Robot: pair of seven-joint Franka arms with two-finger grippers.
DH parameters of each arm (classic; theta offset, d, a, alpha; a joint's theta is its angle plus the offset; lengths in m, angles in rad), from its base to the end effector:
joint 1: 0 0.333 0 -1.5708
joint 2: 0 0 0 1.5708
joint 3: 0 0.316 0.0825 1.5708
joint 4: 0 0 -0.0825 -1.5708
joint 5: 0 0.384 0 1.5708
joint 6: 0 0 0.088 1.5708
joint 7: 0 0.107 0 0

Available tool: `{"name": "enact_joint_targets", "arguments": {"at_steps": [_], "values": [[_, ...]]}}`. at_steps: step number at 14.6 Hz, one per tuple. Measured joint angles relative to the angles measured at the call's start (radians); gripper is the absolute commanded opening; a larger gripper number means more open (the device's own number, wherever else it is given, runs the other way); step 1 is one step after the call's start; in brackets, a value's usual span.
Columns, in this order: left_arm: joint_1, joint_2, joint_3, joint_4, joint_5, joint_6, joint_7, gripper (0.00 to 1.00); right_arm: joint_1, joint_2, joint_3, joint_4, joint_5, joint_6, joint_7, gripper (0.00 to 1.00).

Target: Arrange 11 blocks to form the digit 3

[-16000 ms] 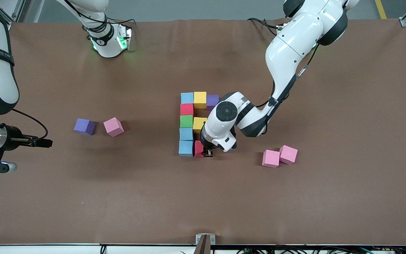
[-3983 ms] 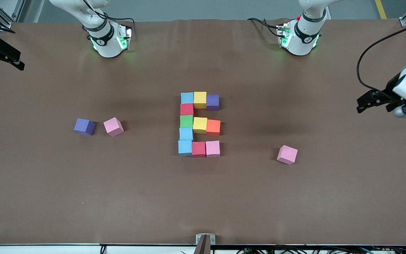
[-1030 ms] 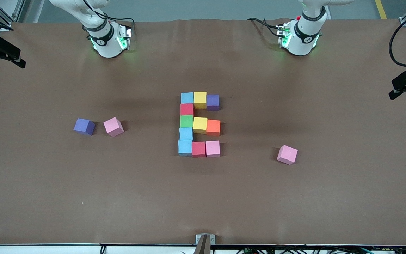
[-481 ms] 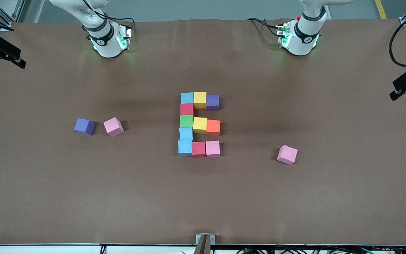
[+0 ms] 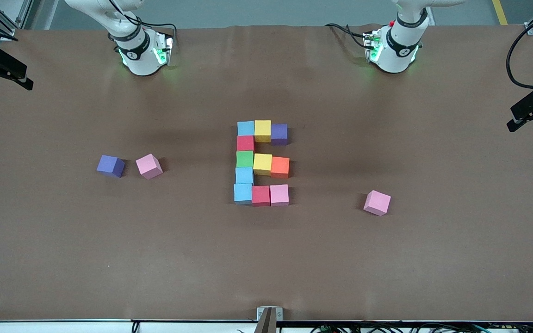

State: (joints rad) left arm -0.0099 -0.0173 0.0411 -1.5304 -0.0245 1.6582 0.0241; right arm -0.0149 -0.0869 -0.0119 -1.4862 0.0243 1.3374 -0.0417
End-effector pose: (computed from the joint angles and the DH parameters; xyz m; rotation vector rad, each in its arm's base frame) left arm 0.5580 0.0152 0.6618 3.1121 0.0117 0.2272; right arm 0.5002 -0.0107 0.6896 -3.1130 -0.0309 0.0950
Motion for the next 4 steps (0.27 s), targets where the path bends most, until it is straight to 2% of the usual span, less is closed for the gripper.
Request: {"name": "enact_joint_targets", "arguments": {"at_steps": [4], "values": [[0.0,0.0,0.0,0.0,0.0,-0.001,0.0,1.0,0.0,0.0,0.0,0.0,0.0,-0.004,0.0,1.0]]}}
